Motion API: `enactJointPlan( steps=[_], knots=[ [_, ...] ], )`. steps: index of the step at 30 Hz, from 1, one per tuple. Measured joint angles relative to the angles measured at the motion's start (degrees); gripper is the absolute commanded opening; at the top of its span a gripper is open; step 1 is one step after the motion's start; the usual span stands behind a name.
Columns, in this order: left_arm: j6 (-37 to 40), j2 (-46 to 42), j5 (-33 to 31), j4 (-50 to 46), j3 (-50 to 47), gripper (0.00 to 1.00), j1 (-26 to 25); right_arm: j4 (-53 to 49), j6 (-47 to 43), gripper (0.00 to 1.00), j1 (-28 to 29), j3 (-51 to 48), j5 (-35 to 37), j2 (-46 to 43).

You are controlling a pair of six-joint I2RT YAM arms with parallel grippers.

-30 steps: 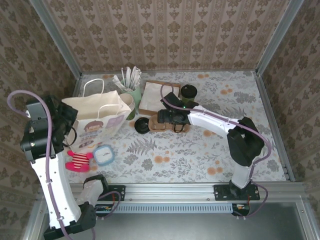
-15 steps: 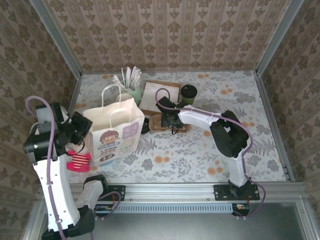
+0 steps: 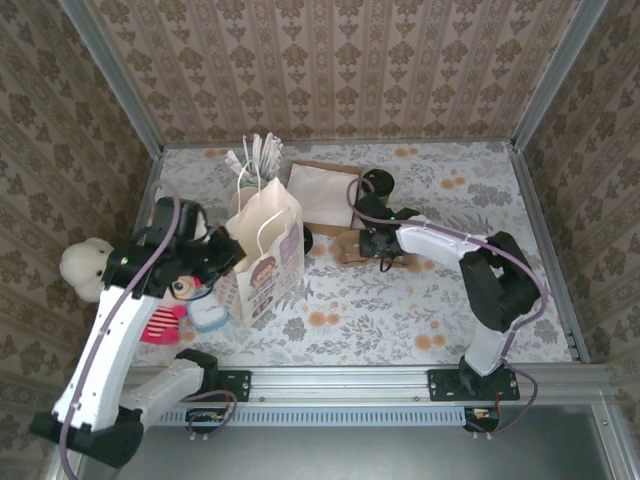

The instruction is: Pack the takeout coffee

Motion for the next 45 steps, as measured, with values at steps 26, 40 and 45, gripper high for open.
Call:
enactJointPlan(
  steps=[26,40,45],
  knots=[
    [13.05,-2.54,7.82,-2.14,-3.43,0.00,-8.20,-1.44,-2.82,0.46,-5.92,-10.58,-2.05,-13.81],
    [17.81,8.24,3.96,9.70,0.09,0.85,-15.32,-3.04,-4.11,0.47,-15.47,-13.31,-2.16,-20.26],
    [33.22,8.24,1.42,5.01,7.58,0.99,-14.91,-2.14,-5.31,0.47,-15.47,-12.33,-3.85,-21.27]
  ],
)
